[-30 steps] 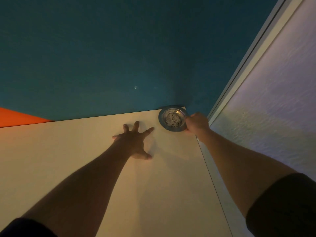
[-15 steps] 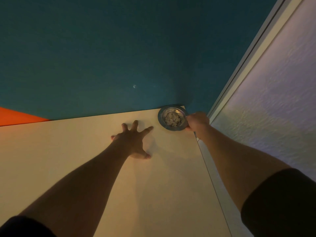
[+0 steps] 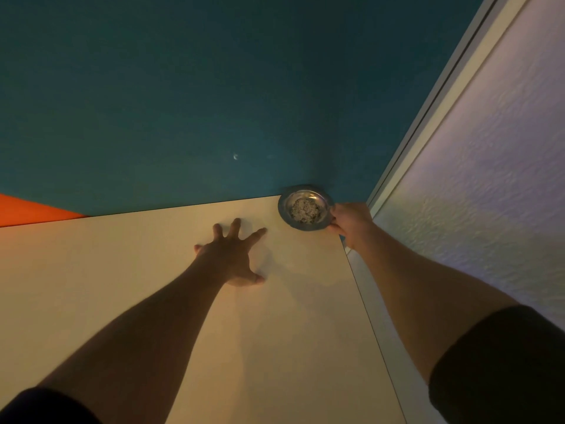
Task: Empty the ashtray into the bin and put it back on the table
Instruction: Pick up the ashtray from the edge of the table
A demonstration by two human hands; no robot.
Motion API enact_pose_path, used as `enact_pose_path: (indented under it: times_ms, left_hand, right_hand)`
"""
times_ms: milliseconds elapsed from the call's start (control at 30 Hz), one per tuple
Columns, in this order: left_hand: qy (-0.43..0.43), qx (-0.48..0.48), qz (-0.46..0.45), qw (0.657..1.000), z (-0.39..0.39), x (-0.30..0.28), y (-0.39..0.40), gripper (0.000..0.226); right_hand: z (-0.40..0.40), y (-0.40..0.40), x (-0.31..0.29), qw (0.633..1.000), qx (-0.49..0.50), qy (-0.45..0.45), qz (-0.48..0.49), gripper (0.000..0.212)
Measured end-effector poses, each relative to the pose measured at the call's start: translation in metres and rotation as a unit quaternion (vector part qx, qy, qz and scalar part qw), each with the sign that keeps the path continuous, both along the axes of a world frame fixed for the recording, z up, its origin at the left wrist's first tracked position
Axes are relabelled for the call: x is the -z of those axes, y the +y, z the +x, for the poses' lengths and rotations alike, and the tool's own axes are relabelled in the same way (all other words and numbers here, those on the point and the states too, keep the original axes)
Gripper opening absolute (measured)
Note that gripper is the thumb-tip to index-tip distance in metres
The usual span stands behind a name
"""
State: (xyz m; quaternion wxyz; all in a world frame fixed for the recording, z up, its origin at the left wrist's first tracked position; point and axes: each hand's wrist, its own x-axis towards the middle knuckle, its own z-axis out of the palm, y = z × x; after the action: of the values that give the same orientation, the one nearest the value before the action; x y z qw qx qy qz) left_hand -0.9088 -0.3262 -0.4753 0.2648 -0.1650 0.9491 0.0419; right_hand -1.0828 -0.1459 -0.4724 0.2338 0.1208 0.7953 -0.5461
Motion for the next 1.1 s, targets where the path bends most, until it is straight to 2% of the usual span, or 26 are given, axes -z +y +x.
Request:
enact_pose_path:
  times_ms: [100,267,367,433,467,533,600,667,800,1100]
  left_hand:
    - [0.009,-0.007,0.007,1.000,0.005,0.003,0.001,0.106]
    - [0.049,-0.019,0.029,0.998,0.018,-0.004,0.004,0.093]
    - [0.137,-0.123,0.087,0.979,0.021,-0.014,0.002,0.069]
    - [0.208,-0.238,0.152,0.937,0.020,-0.026,0.002,0.049]
    - [0.238,-0.297,0.191,0.905,0.019,-0.032,0.003,0.040]
    - [0.293,-0.407,0.307,0.809,0.018,-0.043,0.004,0.029]
    - [0.317,-0.463,0.423,0.711,0.019,-0.054,0.006,0.026]
    - [0.321,-0.474,0.484,0.662,0.019,-0.065,0.009,0.018]
    - [0.334,-0.517,0.505,0.605,0.025,-0.088,0.013,0.013]
    - [0.361,-0.519,0.502,0.590,0.067,-0.120,0.012,0.004]
  right_hand:
    - [0.005,0.000,-0.007,1.000,0.021,0.008,0.008,0.022]
    - [0.015,0.003,-0.021,1.000,0.012,0.003,-0.011,0.006]
    - [0.024,0.000,-0.031,1.000,0.016,0.012,-0.010,0.017]
    - [0.030,-0.003,-0.039,1.000,0.010,0.010,-0.023,0.019]
    - [0.033,-0.004,-0.043,0.999,0.008,0.008,-0.030,0.019]
    - [0.039,-0.008,-0.051,0.999,0.000,0.009,-0.034,0.017]
    - [0.047,-0.012,-0.060,0.999,-0.009,0.015,-0.036,0.017]
    - [0.054,-0.015,-0.068,0.999,-0.020,0.021,-0.036,0.020]
    - [0.071,-0.019,-0.086,0.998,-0.035,0.026,-0.049,0.023]
    - [0.122,-0.022,-0.118,0.995,-0.069,0.023,-0.074,0.021]
